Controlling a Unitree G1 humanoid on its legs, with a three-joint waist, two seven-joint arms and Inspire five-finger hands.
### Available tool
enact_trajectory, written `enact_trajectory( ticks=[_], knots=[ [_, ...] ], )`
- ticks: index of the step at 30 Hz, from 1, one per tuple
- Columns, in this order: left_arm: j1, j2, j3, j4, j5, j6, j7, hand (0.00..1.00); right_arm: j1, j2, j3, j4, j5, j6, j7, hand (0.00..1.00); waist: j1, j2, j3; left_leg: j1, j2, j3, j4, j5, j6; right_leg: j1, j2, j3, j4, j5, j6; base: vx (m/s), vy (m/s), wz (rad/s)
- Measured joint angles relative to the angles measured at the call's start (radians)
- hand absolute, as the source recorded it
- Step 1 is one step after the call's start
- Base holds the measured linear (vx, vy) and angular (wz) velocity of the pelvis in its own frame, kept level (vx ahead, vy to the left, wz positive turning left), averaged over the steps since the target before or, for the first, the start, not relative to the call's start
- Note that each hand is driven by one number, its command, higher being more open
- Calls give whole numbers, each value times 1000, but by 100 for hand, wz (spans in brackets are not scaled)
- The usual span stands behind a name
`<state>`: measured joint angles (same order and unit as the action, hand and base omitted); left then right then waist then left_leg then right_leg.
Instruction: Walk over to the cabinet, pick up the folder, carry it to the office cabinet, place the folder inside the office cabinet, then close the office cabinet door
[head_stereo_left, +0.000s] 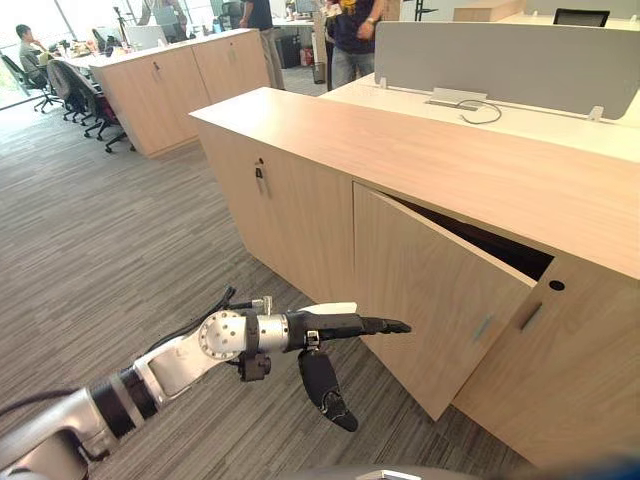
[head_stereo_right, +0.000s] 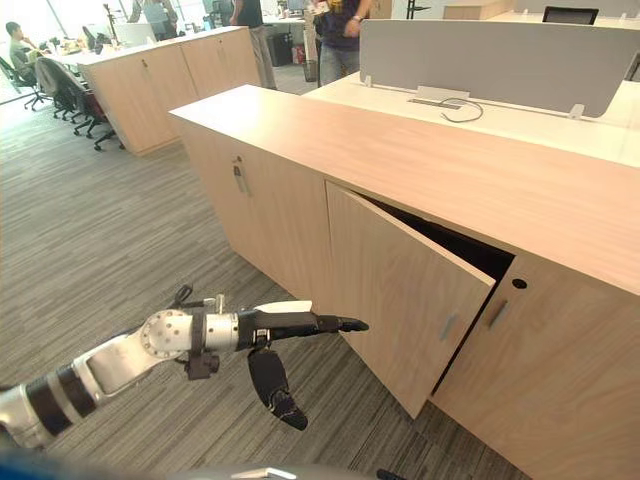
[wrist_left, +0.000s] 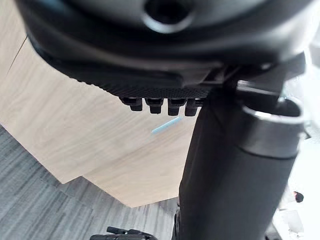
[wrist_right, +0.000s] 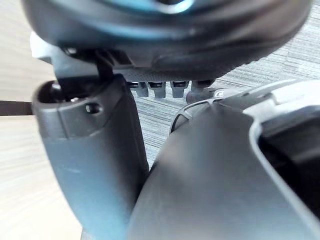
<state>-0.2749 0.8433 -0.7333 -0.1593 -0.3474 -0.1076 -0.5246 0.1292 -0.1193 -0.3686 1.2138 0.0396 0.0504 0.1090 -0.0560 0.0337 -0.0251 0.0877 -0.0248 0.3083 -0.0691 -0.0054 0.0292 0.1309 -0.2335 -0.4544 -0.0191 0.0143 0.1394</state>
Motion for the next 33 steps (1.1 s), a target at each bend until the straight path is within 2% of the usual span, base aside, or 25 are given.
enact_trajectory(
  ticks=[2,3,5,7,8,10,12,13,14,15,16,17,18,19,20,22,24,27,31,33],
  knots=[
    [90,-63,57,18,-27,-1,15,100,-5,6,14,-2,0,-2,-1,100,-7,-24,17,30,5,11,-16,5,-8,19,9,9,-8,-2,-3,-2,-37,-25],
    [183,-165,132,84,-70,-3,22,100,-7,10,49,-4,-1,-10,-3,100,-8,-44,26,46,13,33,-18,1,-15,22,17,32,-8,-4,-7,-13,-26,-42],
    [260,-309,213,207,-121,-5,49,100,-8,15,78,-7,-2,-15,-5,100,-6,-59,27,52,19,58,-19,-4,-22,15,24,57,-10,-9,-15,-15,-28,-45],
    [323,-543,372,466,-160,2,129,100,-7,34,79,-19,-10,-16,-12,100,-4,-78,30,49,32,98,-23,-9,-30,-12,38,100,-11,-9,-19,-13,-33,-52],
    [334,-582,412,524,-163,2,156,100,-7,37,79,-22,-12,-15,-15,100,-5,-83,30,51,36,110,-22,-11,-33,-15,42,110,-13,-8,-21,21,-41,-59],
    [355,-670,554,750,-195,22,226,100,-6,45,76,-24,-10,-16,-28,100,-7,-93,34,66,54,164,-18,-19,-46,-24,64,162,-25,-2,-27,47,-43,-69],
    [367,-703,640,879,-257,32,242,100,-9,47,76,-24,-6,-15,-33,100,-8,-97,42,64,76,196,27,-49,-60,-25,78,192,-29,-3,-32,50,-53,-55],
    [372,-714,685,944,-286,33,265,100,-13,49,77,-24,1,-17,-36,100,-8,-99,55,34,110,208,123,-99,-66,-25,88,209,-28,-2,-42,103,-157,-50],
    [375,-720,729,1012,-311,33,300,100,-22,45,76,-25,2,-16,-46,100,-7,-91,76,-33,172,207,303,-175,-69,-28,110,223,-27,0,-54,140,-191,-56],
    [380,-721,760,1050,-312,33,320,100,-33,40,76,-30,2,-17,-54,100,-5,-76,101,-90,227,180,452,-215,-59,-32,133,243,-27,-2,-60,136,-184,-51],
    [385,-724,772,1064,-311,33,332,100,-37,38,74,-34,1,-16,-62,100,-2,-68,114,-115,246,150,513,-222,-51,-33,142,256,-26,-3,-64,95,-96,-54],
    [397,-744,811,1092,-310,32,348,100,-38,38,74,-48,0,-16,-72,100,4,-54,136,-155,264,69,619,-222,-48,-30,155,284,-15,-6,-71,83,-43,-64],
    [407,-767,872,1101,-305,28,360,100,-37,29,72,-65,0,-17,-80,100,16,-36,154,-210,258,-54,700,-239,-52,-41,156,315,3,-12,-80,66,5,-74],
    [406,-777,895,1103,-296,22,372,100,-38,20,72,-64,-1,-17,-85,100,26,-29,156,-213,237,-123,689,-264,-72,-51,157,336,10,-12,-80,49,92,-94],
    [406,-794,924,1107,-258,13,398,100,-45,6,73,-62,-2,-12,-95,100,45,-5,164,-197,191,-247,630,-303,-88,-58,162,374,21,-12,-80,15,155,-86],
    [420,-833,957,1110,-164,6,436,100,-51,-5,77,-78,-20,-6,-111,100,54,25,170,-149,136,-360,484,-293,-84,-65,172,407,43,-18,-71,-6,206,-64],
    [424,-841,980,1114,-67,7,459,100,-48,3,88,-91,-38,-3,-119,100,52,4,159,-142,102,-348,459,-280,-71,-75,142,409,60,-29,-52,-26,172,-14],
    [444,-852,1034,1114,-38,7,494,100,-48,11,129,-91,-20,-2,-128,100,56,-18,139,-122,78,-326,413,-262,-51,-79,111,411,65,-32,-48,4,96,-7],
    [463,-851,1051,1125,-32,8,527,100,-52,31,165,-92,172,-14,-154,100,69,-38,83,-66,55,-289,275,-204,-49,-83,93,432,17,-12,-38,63,6,-20],
    [454,-848,1003,1125,17,7,538,100,-52,62,163,-104,247,-33,-167,100,73,-31,67,-39,57,-289,225,-181,-55,-76,96,431,-13,-2,-36,113,-69,-10]
  ],
)
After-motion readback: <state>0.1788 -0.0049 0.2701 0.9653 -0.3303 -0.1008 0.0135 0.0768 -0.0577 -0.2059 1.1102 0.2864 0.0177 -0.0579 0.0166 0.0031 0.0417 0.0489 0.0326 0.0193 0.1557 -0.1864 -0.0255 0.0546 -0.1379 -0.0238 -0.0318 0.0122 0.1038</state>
